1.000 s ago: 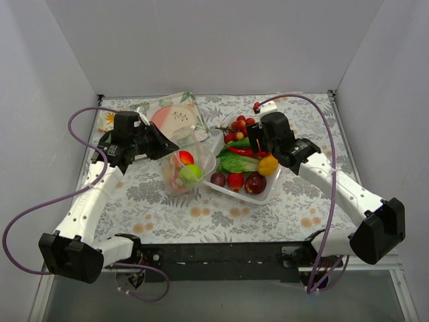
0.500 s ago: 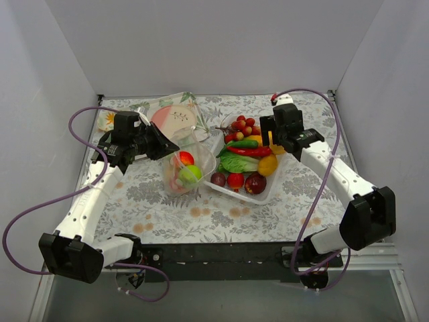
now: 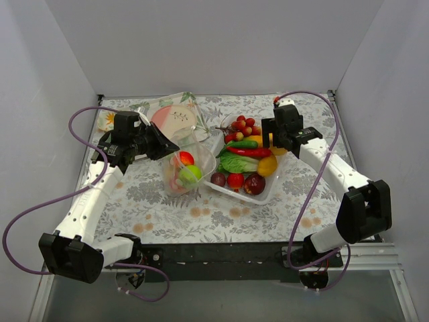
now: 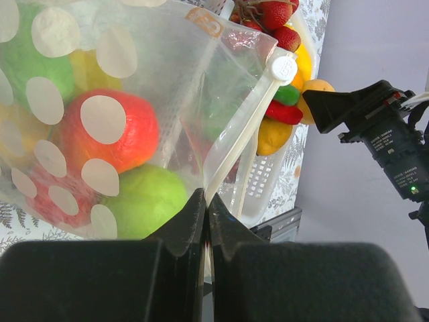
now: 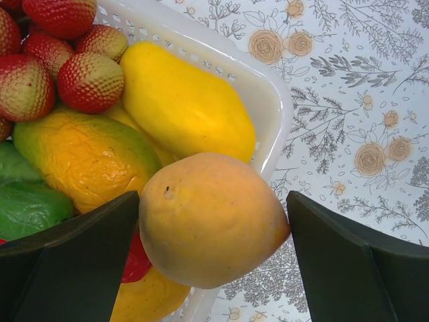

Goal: Place the food in the zip-top bag and seal the zipper
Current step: Pick up the fake fruit from the bin.

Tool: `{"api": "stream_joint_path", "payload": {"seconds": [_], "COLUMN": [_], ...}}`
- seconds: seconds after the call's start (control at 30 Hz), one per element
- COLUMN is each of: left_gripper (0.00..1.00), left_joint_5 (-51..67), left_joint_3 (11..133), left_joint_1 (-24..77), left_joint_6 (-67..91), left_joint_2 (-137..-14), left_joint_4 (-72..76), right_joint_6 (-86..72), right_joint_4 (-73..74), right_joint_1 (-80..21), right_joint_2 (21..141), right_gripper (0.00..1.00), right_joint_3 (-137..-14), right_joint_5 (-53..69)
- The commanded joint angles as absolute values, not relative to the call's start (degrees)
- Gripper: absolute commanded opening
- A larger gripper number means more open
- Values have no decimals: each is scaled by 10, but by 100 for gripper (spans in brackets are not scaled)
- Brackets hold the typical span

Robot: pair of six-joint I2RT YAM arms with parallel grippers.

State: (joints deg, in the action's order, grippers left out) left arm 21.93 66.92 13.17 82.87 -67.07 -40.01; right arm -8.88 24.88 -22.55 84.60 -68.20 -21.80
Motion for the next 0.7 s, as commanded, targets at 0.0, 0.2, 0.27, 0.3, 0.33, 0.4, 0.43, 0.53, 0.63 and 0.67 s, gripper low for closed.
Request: {"api": "stream_joint_path", "payload": {"seconds": [0.0, 0.2, 0.27, 0.3, 0.33, 0.4, 0.43, 0.53, 0.63, 0.67], "left_gripper": [0, 0, 0, 0, 0, 0, 0, 0, 0, 0], "left_joint_5": [233, 231, 231, 230, 230, 229, 229, 229, 227, 228], "left_joint_3": [681, 683, 685, 685, 685, 686, 685, 686, 685, 686], "left_joint_1": [131, 131, 131, 131, 131, 131, 130, 130, 130, 130], "left_joint_6": [823, 824, 824, 824, 824, 824, 824, 824, 824, 824], "left_joint_2": [-665, -664, -664, -664, -664, -664, -664, -664, -663, -664], "left_joint_4": [-393, -393, -395, -395, -395, -396, -396, -397, -397, -397], "right_joint_6": [-112, -127, -128, -128, -130, -131, -131, -132, -135, -137], "right_joint_4": [274, 286, 290, 300, 305, 314, 322, 331, 337, 337], "right_joint_1": [-221, -221, -222, -222, -221, -222, -222, -222, -222, -222], "right_joint_2": [833, 808, 798, 795, 790, 784, 778, 766, 752, 749], "right_gripper": [95, 62, 47, 44, 40, 38, 37, 35, 34, 34], "right_joint_3": [-690, -686, -690, -697, -701, -710, -712, -718, -723, -725], "right_joint_5": [-201, -186, -187, -187, -191, -196, -202, -200, -188, -187]}}
